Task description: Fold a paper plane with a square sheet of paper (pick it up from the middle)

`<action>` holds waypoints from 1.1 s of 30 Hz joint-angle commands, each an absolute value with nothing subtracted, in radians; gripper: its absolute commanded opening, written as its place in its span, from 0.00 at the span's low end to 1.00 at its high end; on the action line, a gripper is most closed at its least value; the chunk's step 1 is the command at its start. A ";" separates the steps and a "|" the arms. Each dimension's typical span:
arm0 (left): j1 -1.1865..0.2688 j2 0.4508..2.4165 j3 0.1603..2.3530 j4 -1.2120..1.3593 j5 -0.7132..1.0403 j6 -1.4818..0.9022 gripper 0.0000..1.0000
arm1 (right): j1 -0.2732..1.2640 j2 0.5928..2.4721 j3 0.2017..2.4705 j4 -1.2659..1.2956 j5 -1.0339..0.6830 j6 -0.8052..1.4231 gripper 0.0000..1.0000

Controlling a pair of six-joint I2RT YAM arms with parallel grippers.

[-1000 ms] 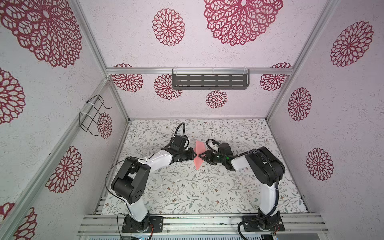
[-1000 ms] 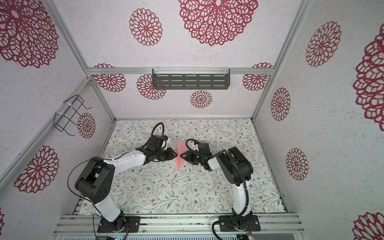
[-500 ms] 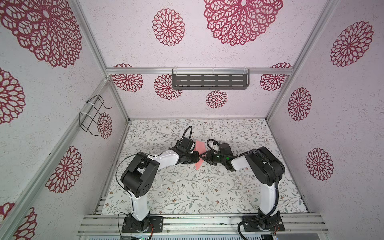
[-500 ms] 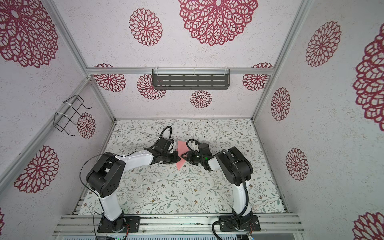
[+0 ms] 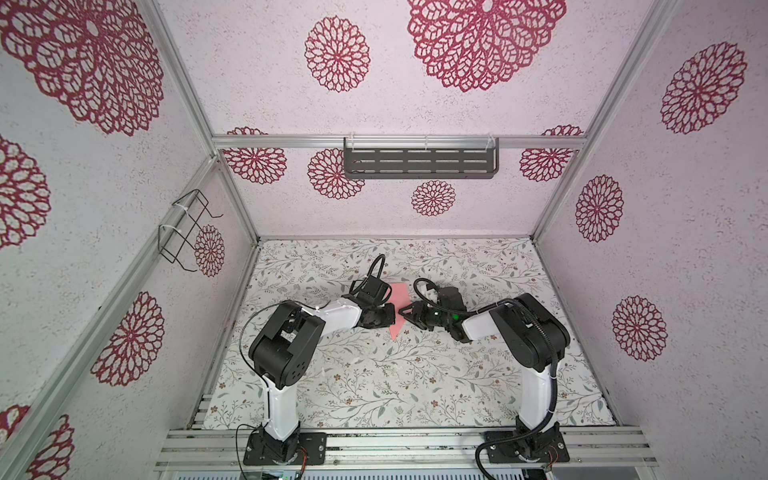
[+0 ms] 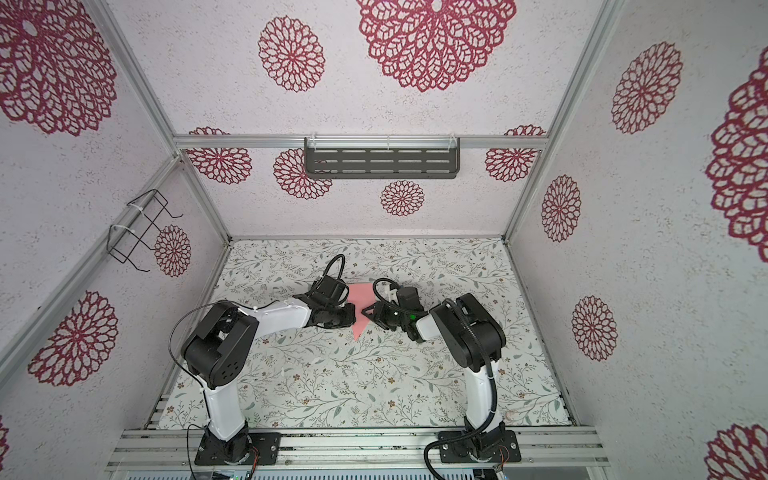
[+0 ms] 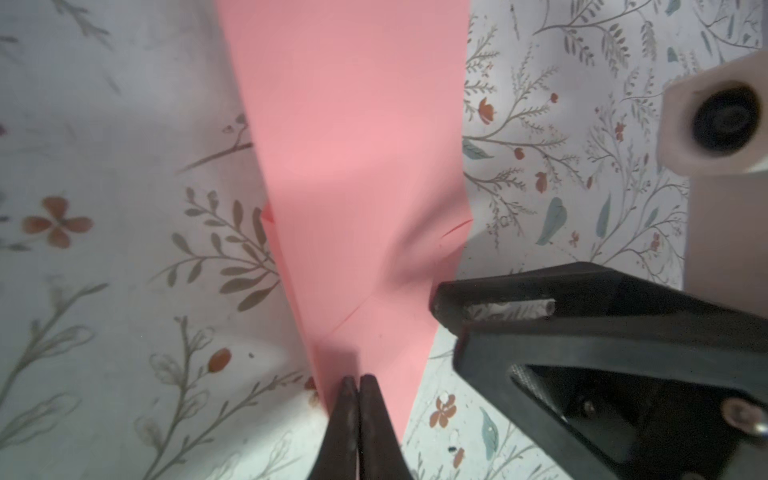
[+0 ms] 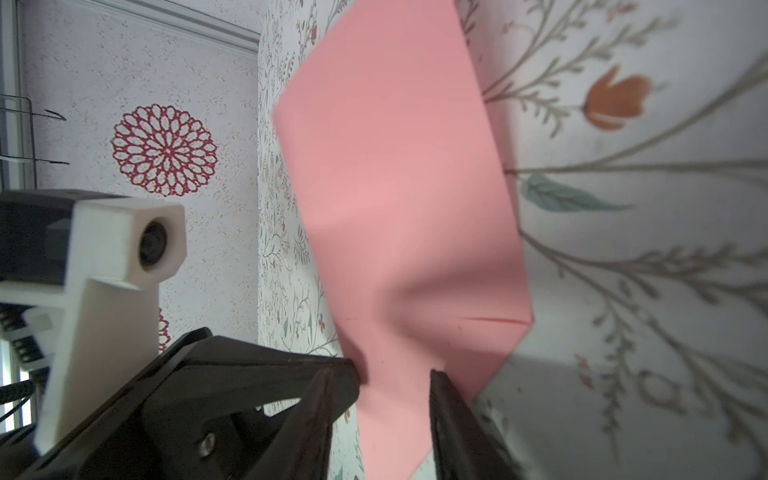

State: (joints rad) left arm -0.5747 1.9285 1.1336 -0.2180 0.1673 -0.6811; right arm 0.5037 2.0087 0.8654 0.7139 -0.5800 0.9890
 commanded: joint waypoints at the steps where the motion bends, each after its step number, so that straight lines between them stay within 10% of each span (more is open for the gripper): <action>1: -0.577 1.945 1.152 -0.236 0.128 -0.665 0.05 | 0.500 1.986 0.869 0.746 -0.592 0.991 0.43; 21: -0.577 2.005 1.163 -0.276 0.121 -0.640 0.04 | 0.468 1.914 0.875 0.554 -0.543 0.925 0.51; 33: -0.577 2.005 1.176 -0.294 0.126 -0.609 0.04 | 0.459 2.033 1.082 0.382 -0.615 0.762 0.35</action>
State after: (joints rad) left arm -0.5747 1.9762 1.1763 -0.2352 0.1295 -0.6361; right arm 0.4679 2.0243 1.0462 0.4278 -0.5884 0.8249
